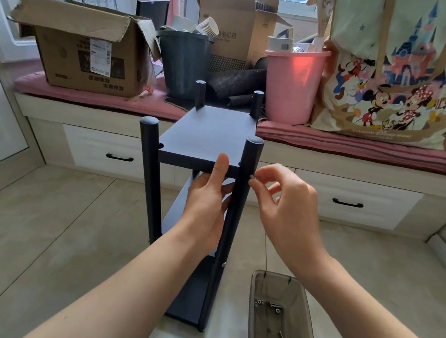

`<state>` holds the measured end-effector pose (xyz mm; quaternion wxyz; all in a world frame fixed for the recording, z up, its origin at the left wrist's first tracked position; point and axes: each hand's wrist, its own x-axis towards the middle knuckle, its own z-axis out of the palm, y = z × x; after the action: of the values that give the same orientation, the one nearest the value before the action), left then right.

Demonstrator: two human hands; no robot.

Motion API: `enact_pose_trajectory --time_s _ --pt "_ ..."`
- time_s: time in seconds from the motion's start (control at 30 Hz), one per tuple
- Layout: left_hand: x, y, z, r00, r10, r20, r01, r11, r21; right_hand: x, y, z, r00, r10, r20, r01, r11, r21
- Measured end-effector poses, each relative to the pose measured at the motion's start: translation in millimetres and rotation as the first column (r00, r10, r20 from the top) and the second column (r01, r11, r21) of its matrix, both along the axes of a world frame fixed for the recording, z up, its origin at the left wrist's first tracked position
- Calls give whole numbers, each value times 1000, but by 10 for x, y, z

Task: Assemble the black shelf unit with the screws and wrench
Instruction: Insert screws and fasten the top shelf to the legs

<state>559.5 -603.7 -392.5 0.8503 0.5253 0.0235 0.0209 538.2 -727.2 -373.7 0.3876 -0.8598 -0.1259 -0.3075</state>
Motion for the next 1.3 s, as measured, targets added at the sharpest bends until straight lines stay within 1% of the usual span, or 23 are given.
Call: enact_pose_trajectory --time_s 0.17,0.33,0.6,0.77,0.83,0.97,1.1,1.17,1.23,1.3 --pt "22 -4 16 999 -31 7 31 999 44 45 -111 16 998 69 11 -69 997 -41" --pt "17 -41 0 1000 -2 7 2 999 48 53 -121 12 998 45 49 -37 988 -149" --pt "12 -128 38 995 86 -43 -84 995 55 35 -79 9 996 63 67 -56 993 -104" --pt "27 -81 36 996 85 -41 -81 994 77 43 -49 9 994 86 61 -82 994 -73" --pt "25 -59 28 996 79 -31 -76 993 89 49 -62 13 995 97 35 -96 995 -35" --pt "16 -58 14 998 60 -24 -57 994 89 56 -94 53 988 136 -71 -130 988 83" --pt "3 -54 15 999 49 -20 -48 996 77 59 -92 119 958 248 -143 -200 937 288" --pt "4 -48 13 998 55 -18 -53 996 74 57 -89 135 957 251 -144 -194 926 325" --pt "5 -42 12 998 60 -22 -58 996 69 55 -80 130 978 177 -110 -145 957 251" --pt "6 -41 16 998 55 -28 -53 996 68 35 -54 119 995 80 -59 -74 991 109"
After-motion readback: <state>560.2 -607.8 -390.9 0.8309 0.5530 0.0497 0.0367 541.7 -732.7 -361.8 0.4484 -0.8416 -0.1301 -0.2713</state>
